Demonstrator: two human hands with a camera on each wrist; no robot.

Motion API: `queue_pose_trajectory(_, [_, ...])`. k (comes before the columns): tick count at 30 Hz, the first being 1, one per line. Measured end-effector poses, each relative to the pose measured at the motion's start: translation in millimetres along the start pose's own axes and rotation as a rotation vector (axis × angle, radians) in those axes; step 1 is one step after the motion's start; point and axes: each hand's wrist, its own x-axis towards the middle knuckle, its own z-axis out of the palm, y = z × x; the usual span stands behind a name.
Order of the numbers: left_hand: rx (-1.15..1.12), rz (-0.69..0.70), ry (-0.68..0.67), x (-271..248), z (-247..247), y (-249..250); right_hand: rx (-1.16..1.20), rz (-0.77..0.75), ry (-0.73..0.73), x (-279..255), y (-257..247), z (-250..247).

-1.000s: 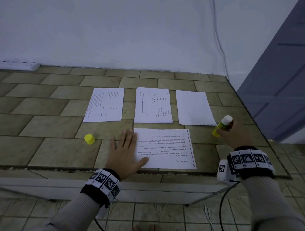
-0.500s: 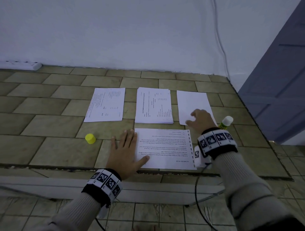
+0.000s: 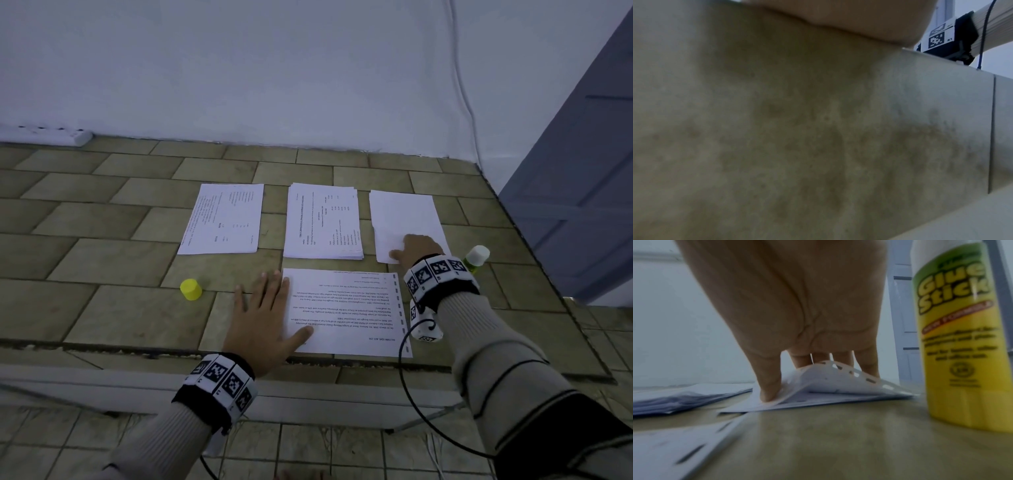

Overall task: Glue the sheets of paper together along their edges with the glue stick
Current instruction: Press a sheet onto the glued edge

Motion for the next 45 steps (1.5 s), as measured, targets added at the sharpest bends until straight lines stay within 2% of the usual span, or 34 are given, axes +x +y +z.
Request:
queue_pose_trajectory(5, [-0.037,-0.003,0.011,1,-1,0,0.156,0.011,-0.003,1,5,-10])
queue_pose_trajectory(8, [-0.144,-0.020,0.015,2,-4,-1,0.284,-0.021,0.130,-3,8,-20])
queue_pose_trajectory(12, [-0.419,-0.095,0.057,6,-11,-6,0.395,-0.153,0.258,-27,0,-37])
queue_pose_trajectory(15, [-0.567,-0.076,0.136,9,-30,-6,0.509,-0.301,0.268,-59,-10,-46])
queue_pose_trajectory(17, [-0.735,-0.074,0.146,10,-43,-7,0.573,-0.430,0.253,-82,-15,-46])
queue_pose_trajectory(20, [-1.140,-0.155,0.156,20,-64,-11,0.589,-0.597,0.235,-99,-12,-32])
queue_pose_trajectory(23, [-1.485,-0.260,0.079,25,-88,-9,0.596,-0.627,0.141,-105,-4,-15])
queue_pose_trajectory(25, [-1.587,-0.268,0.003,21,-97,-7,0.565,-0.662,0.128,-107,1,-3])
queue_pose_trajectory(28, [-1.540,-0.248,-0.080,15,-93,-9,0.539,-0.678,0.108,-111,7,9])
queue_pose_trajectory(31, [-1.407,-0.166,-0.084,16,-81,-13,0.582,-0.633,0.108,-115,12,13])
queue_pose_trajectory(33, [-1.354,-0.116,-0.069,13,-76,-15,0.708,-0.582,0.039,-117,15,10])
queue_pose_trajectory(36, [-1.379,-0.081,-0.057,11,-69,-16,1.026,-0.510,-0.147,-115,21,8])
queue_pose_trajectory(39, [-1.365,-0.080,-0.055,12,-64,-17,1.205,-0.400,-0.222,-111,27,4])
queue_pose_trajectory(42, [-1.320,-0.076,-0.101,11,-62,-15,1.180,-0.333,-0.191,-108,31,3])
queue_pose_trajectory(45, [-1.274,-0.095,-0.116,11,-58,-13,0.925,-0.343,-0.092,-107,35,7])
